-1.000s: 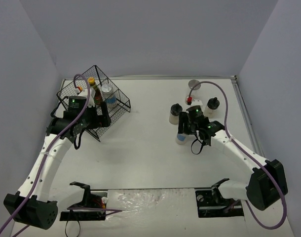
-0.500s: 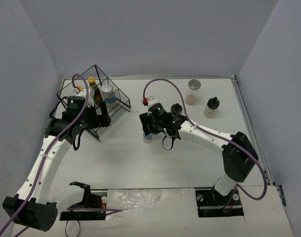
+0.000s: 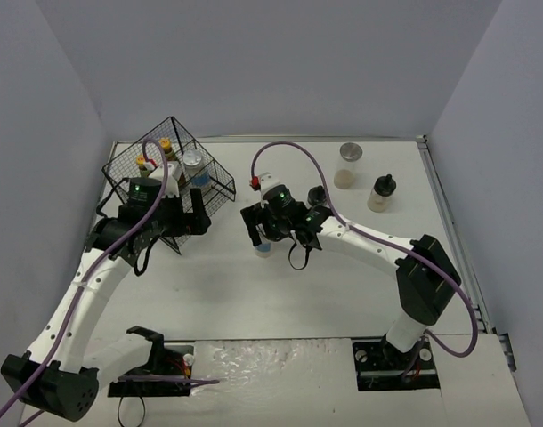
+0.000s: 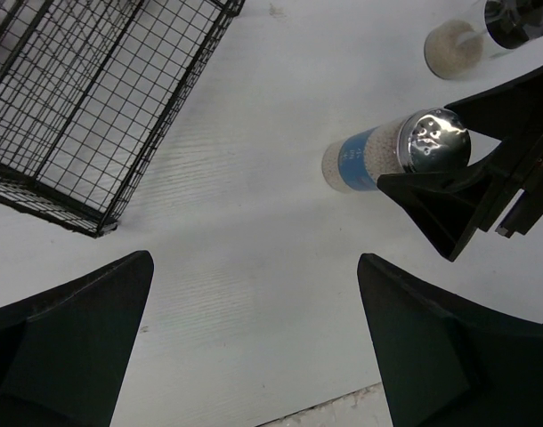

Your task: Organize the condiment bottles

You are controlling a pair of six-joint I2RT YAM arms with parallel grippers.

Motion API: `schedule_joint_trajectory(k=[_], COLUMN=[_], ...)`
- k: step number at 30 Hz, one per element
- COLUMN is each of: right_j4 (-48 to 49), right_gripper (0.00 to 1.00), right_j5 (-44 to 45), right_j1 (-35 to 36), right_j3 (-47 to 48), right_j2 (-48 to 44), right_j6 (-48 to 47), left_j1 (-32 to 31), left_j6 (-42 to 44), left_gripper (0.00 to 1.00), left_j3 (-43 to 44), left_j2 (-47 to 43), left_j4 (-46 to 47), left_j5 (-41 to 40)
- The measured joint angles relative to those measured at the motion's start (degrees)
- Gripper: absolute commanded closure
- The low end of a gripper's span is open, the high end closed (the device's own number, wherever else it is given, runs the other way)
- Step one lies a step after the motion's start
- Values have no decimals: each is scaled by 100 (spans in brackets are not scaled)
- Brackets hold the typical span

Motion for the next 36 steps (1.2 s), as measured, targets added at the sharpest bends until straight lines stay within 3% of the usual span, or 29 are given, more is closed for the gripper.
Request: schedule_joint_trajectory(k=[6, 13, 21, 36], right_j4=[-98, -405, -981, -1100], right_gripper=[0, 0, 0, 0], right_j5=[77, 603, 1084, 1202], right_j1=[0, -109, -1323, -1514], right_j3=[-162, -1340, -2346, -2364], right_j2=[-435, -2100, -3521, -3494], right_j6=[-21, 73, 762, 967], left_j1=[-524, -1392, -2155, -2468], left_j6=[-2, -11, 35, 139], left_gripper=[3, 3, 3, 6], left_j3=[2, 3, 359, 986], left_j2=[271, 718, 1735, 3179], left_j4=[201, 704, 1196, 1366], left_j5=[-105, -299, -521, -769])
